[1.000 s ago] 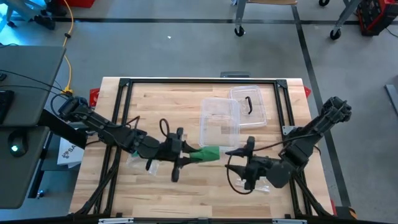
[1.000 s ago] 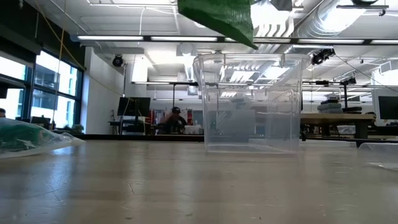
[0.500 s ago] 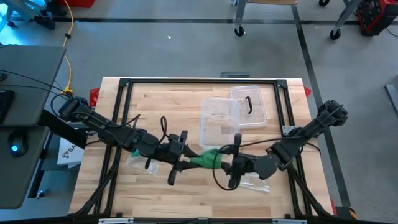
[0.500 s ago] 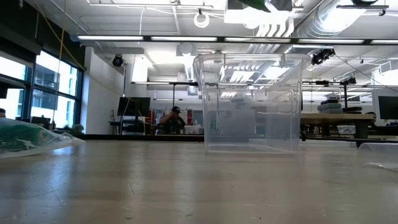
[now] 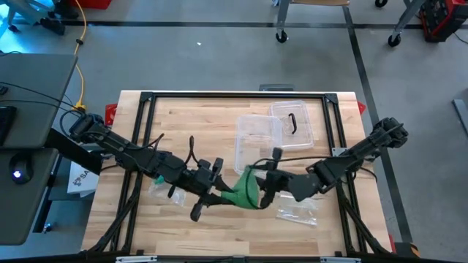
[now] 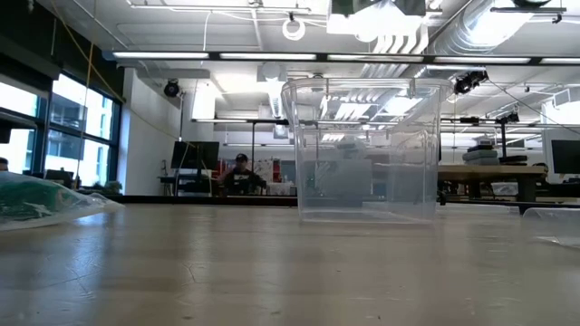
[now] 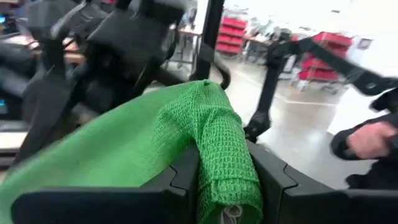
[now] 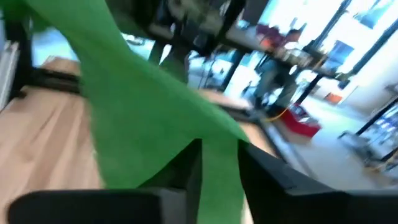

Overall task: Roll bandage
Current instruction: Roll the green bandage

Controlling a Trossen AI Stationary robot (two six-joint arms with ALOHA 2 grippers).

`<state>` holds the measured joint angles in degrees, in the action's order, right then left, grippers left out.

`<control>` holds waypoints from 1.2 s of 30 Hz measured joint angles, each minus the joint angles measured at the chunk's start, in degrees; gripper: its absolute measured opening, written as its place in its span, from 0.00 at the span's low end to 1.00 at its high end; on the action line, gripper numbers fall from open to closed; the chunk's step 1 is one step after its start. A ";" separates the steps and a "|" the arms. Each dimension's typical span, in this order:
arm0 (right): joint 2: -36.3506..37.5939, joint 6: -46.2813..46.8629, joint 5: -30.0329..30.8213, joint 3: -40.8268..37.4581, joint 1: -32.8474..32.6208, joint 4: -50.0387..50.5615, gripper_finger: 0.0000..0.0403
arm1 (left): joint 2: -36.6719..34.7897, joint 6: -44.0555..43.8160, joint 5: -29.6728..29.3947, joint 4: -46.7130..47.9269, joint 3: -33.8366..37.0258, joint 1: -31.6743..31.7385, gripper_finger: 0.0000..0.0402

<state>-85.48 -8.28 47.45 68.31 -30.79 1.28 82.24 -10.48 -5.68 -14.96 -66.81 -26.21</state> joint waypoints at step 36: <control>-0.03 -1.17 -5.88 -0.02 -3.87 -9.52 0.40 | -0.96 0.63 -1.08 -1.32 0.00 -0.05 0.21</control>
<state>-85.52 -9.45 41.58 68.29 -34.66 -8.24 81.28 -9.85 -6.76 -16.28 -66.81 -26.26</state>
